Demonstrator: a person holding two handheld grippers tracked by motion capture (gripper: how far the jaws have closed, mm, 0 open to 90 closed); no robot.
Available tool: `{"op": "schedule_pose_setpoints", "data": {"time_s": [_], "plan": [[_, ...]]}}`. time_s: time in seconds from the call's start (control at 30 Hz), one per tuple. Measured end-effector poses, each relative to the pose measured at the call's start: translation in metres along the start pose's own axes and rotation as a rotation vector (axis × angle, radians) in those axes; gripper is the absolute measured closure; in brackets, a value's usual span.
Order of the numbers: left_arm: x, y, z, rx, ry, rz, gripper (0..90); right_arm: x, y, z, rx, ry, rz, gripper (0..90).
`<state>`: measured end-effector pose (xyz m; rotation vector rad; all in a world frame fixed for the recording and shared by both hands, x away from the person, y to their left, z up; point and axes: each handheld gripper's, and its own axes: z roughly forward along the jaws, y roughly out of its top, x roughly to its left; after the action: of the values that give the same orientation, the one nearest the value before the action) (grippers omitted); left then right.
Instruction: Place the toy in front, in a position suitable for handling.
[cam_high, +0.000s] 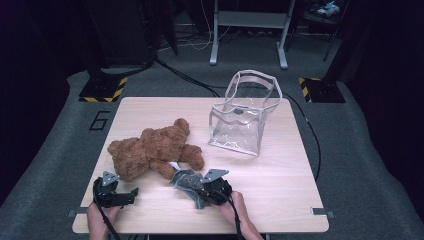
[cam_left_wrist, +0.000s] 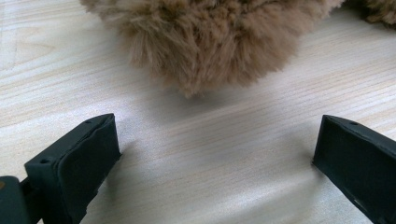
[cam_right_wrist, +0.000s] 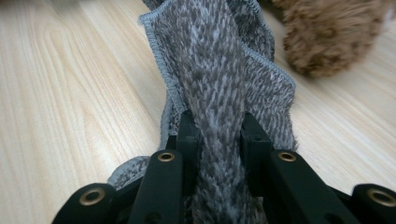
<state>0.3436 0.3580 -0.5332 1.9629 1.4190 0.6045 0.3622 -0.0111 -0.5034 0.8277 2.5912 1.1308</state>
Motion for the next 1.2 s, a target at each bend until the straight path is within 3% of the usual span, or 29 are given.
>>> {"op": "schedule_pose_setpoints", "data": {"time_s": [0.4,0.6,0.77,0.87,0.93,1.07,1.1,1.2], "plan": [[0.0,0.0,-0.001,0.009,-0.002,0.003,0.0,-0.019,-0.012,-0.044,-0.059,-0.085,0.061,74.1],[0.0,0.0,-0.001,0.006,-0.001,0.005,0.0,-0.035,-0.024,-0.065,-0.082,-0.145,0.118,74.1],[0.0,0.0,-0.001,0.006,-0.001,0.004,0.0,-0.051,-0.037,-0.086,-0.082,-0.221,0.148,74.2],[0.0,0.0,0.0,0.006,-0.001,0.004,0.0,-0.057,-0.042,-0.094,-0.086,-0.242,0.159,74.2],[0.0,0.0,-0.001,0.006,-0.001,0.004,0.0,-0.067,-0.05,-0.107,-0.077,-0.301,0.179,74.2],[0.0,0.0,-0.001,0.007,-0.001,0.005,0.0,-0.077,-0.058,-0.118,-0.073,-0.345,0.197,74.2],[0.0,0.0,-0.001,0.007,-0.001,0.006,0.0,-0.084,-0.064,-0.127,-0.071,-0.386,0.206,74.1],[0.0,0.0,-0.001,0.007,-0.001,0.005,0.0,-0.091,-0.071,-0.135,-0.067,-0.42,0.22,74.1]]}}
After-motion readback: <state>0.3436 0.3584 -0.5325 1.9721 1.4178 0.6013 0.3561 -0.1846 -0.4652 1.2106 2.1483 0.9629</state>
